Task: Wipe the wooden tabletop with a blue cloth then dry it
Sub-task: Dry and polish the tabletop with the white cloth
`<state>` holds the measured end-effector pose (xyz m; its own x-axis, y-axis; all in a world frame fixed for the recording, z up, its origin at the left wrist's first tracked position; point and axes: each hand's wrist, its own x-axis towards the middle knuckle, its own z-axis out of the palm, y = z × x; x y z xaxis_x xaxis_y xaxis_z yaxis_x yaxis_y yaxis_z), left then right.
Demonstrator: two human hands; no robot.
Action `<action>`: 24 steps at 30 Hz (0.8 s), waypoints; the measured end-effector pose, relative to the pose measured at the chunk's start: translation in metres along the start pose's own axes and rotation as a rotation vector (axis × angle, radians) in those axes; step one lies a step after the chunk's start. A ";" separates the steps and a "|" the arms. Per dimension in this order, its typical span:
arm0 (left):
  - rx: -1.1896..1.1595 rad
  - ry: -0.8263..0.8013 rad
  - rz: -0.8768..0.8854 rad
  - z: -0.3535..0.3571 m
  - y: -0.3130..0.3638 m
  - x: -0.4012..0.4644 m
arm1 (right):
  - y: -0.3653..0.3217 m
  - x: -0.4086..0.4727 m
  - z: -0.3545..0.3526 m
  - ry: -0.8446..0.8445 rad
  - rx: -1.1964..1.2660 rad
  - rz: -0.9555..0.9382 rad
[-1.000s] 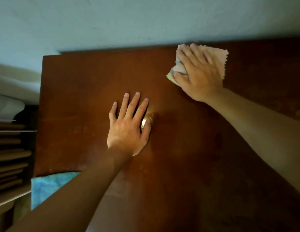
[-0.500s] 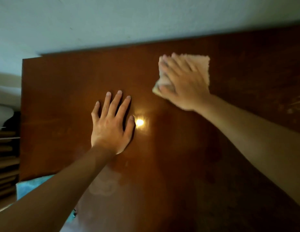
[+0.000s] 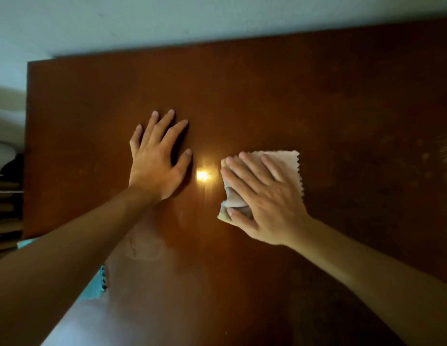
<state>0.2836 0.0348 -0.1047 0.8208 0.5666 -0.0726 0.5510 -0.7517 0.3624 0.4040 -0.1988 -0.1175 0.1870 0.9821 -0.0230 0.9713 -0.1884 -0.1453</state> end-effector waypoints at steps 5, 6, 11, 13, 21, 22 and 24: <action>0.026 0.042 0.072 0.005 0.039 -0.036 | 0.053 0.061 -0.017 -0.062 -0.041 0.087; 0.013 0.048 0.089 0.010 0.051 -0.049 | 0.060 0.071 -0.020 -0.065 -0.043 0.124; 0.007 0.014 0.011 0.032 0.079 -0.093 | 0.048 0.065 -0.021 -0.068 -0.056 0.161; 0.064 0.000 0.032 0.035 0.076 -0.100 | 0.021 0.027 -0.012 -0.053 -0.054 0.138; 0.143 0.051 0.091 0.047 0.069 -0.103 | -0.018 -0.064 0.003 -0.046 -0.036 -0.124; 0.148 0.054 0.092 0.047 0.068 -0.103 | -0.007 -0.053 0.001 -0.058 -0.058 -0.114; 0.151 0.063 0.088 0.048 0.068 -0.103 | 0.009 -0.029 -0.003 -0.052 -0.081 -0.009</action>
<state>0.2443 -0.0907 -0.1172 0.8583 0.5129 0.0138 0.4976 -0.8388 0.2210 0.4079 -0.2290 -0.1149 0.1728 0.9822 -0.0738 0.9820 -0.1777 -0.0648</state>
